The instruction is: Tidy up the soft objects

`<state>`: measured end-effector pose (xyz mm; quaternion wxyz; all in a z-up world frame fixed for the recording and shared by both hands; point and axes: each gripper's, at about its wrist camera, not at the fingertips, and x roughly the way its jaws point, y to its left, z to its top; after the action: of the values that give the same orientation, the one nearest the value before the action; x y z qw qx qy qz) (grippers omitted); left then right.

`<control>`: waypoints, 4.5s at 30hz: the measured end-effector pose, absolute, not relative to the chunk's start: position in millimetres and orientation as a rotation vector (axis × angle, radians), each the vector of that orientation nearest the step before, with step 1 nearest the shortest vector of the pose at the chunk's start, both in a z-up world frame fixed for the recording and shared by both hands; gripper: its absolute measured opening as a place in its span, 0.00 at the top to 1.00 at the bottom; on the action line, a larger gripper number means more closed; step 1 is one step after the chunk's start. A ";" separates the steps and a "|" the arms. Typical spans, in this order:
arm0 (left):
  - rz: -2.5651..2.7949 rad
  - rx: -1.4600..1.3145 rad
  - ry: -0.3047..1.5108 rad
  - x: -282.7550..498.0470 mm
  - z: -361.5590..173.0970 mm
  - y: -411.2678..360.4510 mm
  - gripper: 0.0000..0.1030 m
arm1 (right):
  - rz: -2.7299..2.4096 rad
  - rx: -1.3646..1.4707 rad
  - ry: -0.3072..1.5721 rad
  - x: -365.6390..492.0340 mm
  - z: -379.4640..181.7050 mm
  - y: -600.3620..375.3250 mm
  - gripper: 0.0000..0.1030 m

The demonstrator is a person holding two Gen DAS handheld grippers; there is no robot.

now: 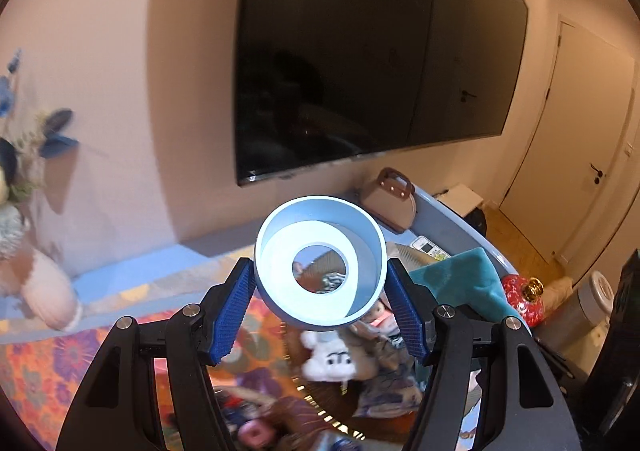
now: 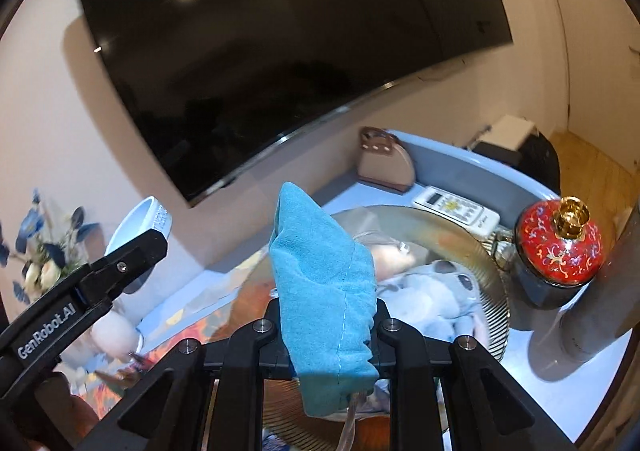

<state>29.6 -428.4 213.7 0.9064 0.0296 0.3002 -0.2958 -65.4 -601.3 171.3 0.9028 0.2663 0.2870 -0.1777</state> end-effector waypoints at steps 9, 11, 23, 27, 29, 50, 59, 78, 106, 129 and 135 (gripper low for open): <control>-0.620 0.081 0.693 45.2 179.4 -470.7 0.25 | -0.415 0.637 0.673 -59.4 144.9 -630.4 0.29; -0.632 0.110 0.700 44.1 173.2 -478.2 0.20 | -0.431 0.640 0.661 -66.2 141.5 -632.6 0.29; -0.674 0.123 0.658 10.8 184.1 -455.6 0.19 | -0.443 0.590 0.654 -95.0 157.3 -604.8 0.29; -0.662 0.121 0.622 -7.2 194.3 -439.1 0.19 | -0.444 0.560 0.635 -105.2 168.3 -589.5 0.29; -0.664 0.118 0.605 -15.8 199.1 -430.5 0.19 | -0.443 0.544 0.624 -110.9 174.2 -580.4 0.29; -0.460 0.145 0.446 -77.4 231.2 -293.7 0.18 | -0.262 0.400 0.453 -129.3 245.5 -455.9 0.21; -0.200 0.084 0.457 -84.3 205.7 -178.5 0.11 | -0.021 0.178 0.495 -104.4 226.8 -322.0 0.12; 0.079 0.031 0.626 -46.9 48.4 -65.8 0.10 | 0.040 0.106 0.648 -38.7 67.3 -233.5 0.00; 0.069 0.033 0.656 -43.0 43.9 -67.8 0.02 | 0.034 0.220 0.744 -30.2 55.2 -251.9 0.00; 0.088 0.036 0.679 -39.4 41.1 -67.8 0.02 | 0.025 0.252 0.783 -25.5 49.5 -253.2 0.00; 0.086 0.036 0.679 -39.2 40.8 -67.8 0.02 | 0.023 0.255 0.787 -25.2 48.3 -252.8 0.00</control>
<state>-39.2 -67.8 40.8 0.9419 0.0178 0.3327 0.0421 -25.2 -252.8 48.3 0.9157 0.1238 0.3823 0.0111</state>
